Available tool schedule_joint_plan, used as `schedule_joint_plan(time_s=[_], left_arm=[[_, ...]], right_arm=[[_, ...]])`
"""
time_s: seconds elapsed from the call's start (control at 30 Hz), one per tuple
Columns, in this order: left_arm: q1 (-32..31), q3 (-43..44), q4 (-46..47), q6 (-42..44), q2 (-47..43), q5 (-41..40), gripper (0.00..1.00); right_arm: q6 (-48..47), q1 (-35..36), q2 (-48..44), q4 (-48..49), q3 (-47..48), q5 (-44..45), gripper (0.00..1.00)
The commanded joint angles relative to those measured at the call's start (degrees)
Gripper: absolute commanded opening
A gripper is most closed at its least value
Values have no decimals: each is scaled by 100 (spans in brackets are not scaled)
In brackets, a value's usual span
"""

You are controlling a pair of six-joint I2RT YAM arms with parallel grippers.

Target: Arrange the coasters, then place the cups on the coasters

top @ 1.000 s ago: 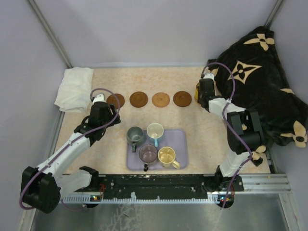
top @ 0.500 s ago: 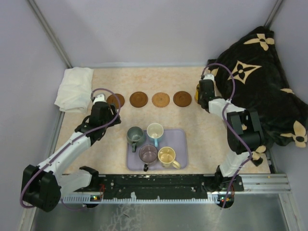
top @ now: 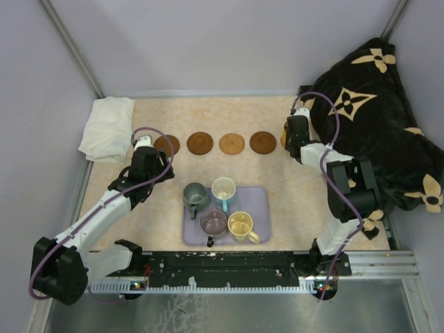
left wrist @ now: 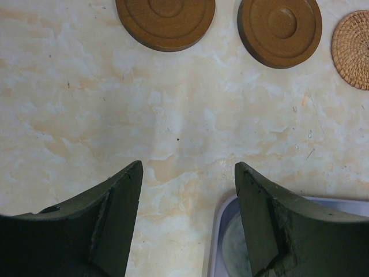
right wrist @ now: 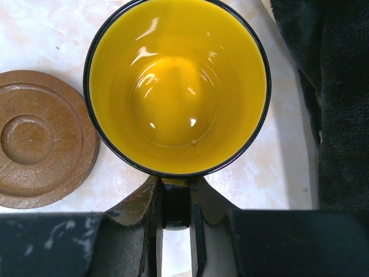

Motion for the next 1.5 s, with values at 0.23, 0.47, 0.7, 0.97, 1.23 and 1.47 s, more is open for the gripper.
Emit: schedule_joint_plan(time_s=[0.23,0.47,0.7,0.97,1.23,1.47], left_arm=[[-29,70,29,-35,28,-3,72],[-27,69,19,-35,14,-7,72],[-25,70,7,-50,-5,-6,72],[-30,59,11,-60,-30,9,72],[-28,26,11,-96,-61,45,72],[-29,9,7,-117,-66,64,72]], right_arm=[[296,-28,-184,395,-28,260,1],[352,-21,-352,408,-245,296,21],[389,-22,-406,347,-352,275,35],[526,-18,-970,213,-500,247,43],[823,287,-1977,-358,-791,587,63],[1296,1414,-3279,-1429,-1118,850,63]])
